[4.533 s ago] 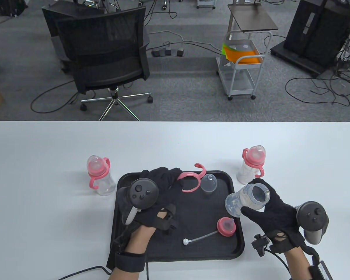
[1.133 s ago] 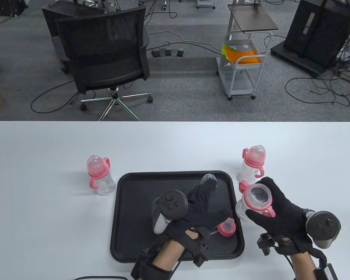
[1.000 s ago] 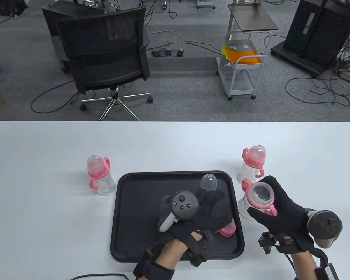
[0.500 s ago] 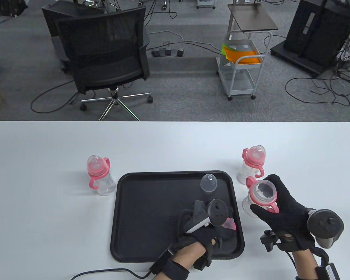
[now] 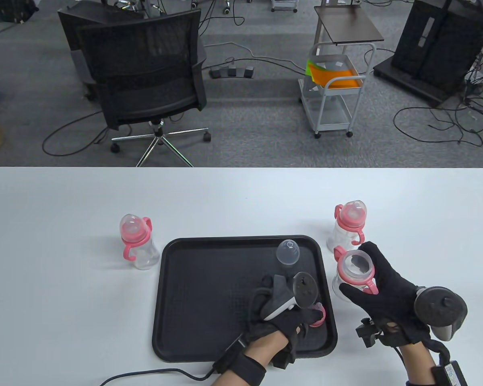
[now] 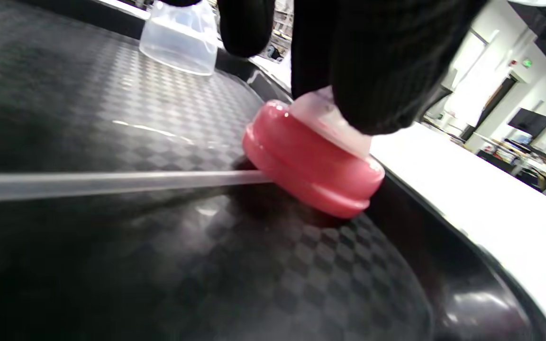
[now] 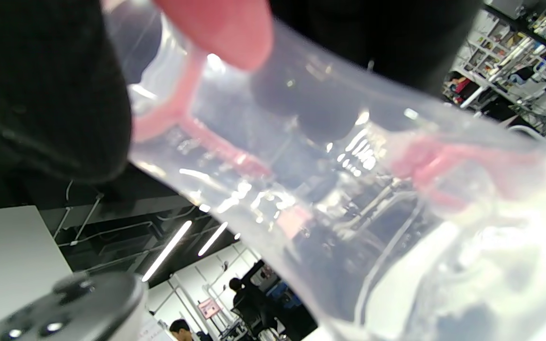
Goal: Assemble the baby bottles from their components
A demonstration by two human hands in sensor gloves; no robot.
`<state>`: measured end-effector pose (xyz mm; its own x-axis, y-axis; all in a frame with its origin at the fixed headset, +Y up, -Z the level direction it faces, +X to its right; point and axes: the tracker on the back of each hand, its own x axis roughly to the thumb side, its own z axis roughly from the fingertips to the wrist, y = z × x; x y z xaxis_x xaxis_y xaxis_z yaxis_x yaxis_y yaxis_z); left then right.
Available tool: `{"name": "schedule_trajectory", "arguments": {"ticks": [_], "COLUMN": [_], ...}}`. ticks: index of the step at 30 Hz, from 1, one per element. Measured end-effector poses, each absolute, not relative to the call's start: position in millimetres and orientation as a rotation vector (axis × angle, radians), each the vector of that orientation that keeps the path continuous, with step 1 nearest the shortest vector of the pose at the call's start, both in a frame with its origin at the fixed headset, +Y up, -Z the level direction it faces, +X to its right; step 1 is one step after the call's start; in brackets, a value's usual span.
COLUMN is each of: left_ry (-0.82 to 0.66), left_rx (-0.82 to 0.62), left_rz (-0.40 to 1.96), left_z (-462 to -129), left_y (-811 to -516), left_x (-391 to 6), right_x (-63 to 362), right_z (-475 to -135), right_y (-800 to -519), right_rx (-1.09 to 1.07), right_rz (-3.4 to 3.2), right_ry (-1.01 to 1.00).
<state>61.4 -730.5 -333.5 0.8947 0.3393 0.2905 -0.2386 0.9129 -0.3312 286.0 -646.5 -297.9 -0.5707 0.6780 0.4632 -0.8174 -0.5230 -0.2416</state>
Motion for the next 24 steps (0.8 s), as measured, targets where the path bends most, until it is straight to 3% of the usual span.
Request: {"name": "schedule_trajectory", "arguments": {"ticks": [7, 10, 16, 24], "left_ry": [-0.409, -0.454, -0.438, -0.427], "left_rx": [-0.168, -0.157, -0.056, -0.030], "left_rz": [0.293, 0.399, 0.399, 0.557], "left_z": [-320, -316, -314, -319], "left_y": [-707, -698, -680, -667], "left_x": [53, 41, 11, -13], "right_x": [285, 285, 278, 269], "right_z": [-298, -298, -299, -295], "right_y": [-647, -647, -650, -648], "right_rx": [0.392, 0.397, 0.423, 0.481], "right_rz": [2.138, 2.133, 2.169, 2.165], "right_ry": [-0.545, -0.537, -0.497, -0.473]}}
